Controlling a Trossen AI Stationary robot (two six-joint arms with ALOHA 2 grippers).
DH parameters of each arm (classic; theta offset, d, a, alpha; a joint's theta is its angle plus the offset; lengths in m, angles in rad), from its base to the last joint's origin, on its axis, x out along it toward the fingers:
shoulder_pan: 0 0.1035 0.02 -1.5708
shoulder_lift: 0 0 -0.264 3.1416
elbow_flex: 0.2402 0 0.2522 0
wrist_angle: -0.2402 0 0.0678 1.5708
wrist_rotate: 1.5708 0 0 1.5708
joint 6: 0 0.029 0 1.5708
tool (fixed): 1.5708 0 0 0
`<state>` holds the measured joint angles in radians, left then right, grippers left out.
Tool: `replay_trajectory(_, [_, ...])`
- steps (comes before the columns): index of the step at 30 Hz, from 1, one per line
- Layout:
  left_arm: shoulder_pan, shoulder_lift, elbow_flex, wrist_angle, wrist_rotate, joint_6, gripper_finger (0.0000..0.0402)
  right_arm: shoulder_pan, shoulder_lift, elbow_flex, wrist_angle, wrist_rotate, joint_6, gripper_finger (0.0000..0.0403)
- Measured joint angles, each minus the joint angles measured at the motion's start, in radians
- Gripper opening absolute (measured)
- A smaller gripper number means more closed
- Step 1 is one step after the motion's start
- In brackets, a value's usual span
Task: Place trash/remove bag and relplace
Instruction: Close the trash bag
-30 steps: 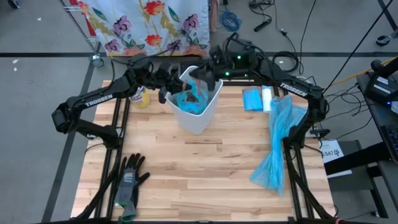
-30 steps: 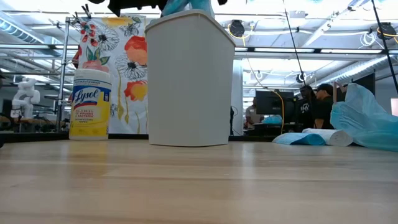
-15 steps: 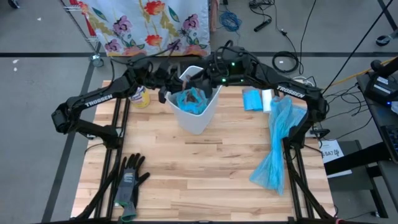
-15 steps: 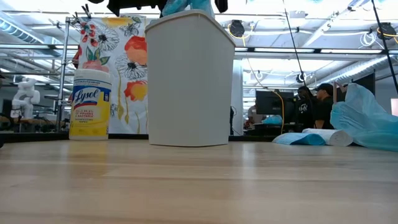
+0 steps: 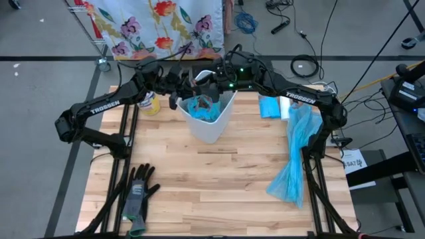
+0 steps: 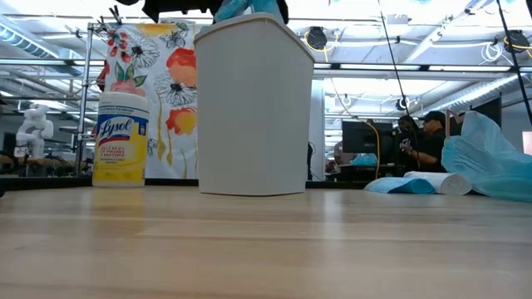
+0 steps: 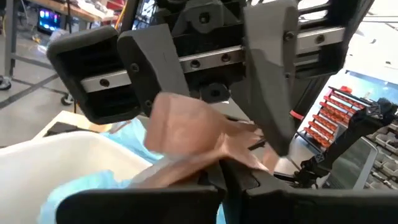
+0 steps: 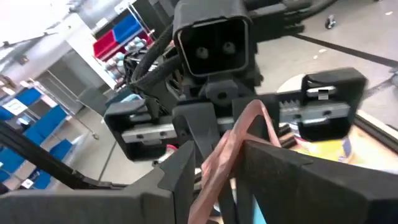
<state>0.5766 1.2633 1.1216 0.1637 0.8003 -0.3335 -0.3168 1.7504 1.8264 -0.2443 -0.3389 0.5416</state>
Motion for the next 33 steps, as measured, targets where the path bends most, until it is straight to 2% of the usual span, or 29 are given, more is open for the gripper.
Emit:
replay_trajectory(4, [0.0,0.0,-0.002,-0.018,0.0,-0.001,0.0,-0.005,0.026,0.002,0.013,-0.006,0.01,0.0114])
replay_trajectory(6, [0.001,0.001,-0.002,-0.03,-0.007,-0.001,0.0,-0.011,0.034,0.002,0.02,-0.008,0.01,0.0088])
replay_trajectory(9, [0.001,0.0,-0.002,-0.056,-0.02,0.007,0.0,-0.012,0.044,0.0,0.042,-0.003,-0.01,0.0026])
replay_trajectory(11, [0.001,0.0,-0.002,-0.051,-0.024,0.009,0.0,-0.011,0.045,0.0,0.056,0.012,-0.037,0.0009])
replay_trajectory(23, [-0.015,0.0,0.0,0.042,-0.03,0.001,0.0,-0.008,0.043,-0.002,0.147,-0.007,-0.005,0.0])
replay_trajectory(27, [-0.024,0.007,0.003,0.049,-0.044,0.004,0.0,-0.001,0.045,-0.002,0.239,-0.024,0.029,0.0])
replay_trajectory(33, [-0.039,0.039,0.002,0.043,-0.086,-0.002,0.0,0.013,0.045,0.066,0.254,-0.045,0.041,0.0])
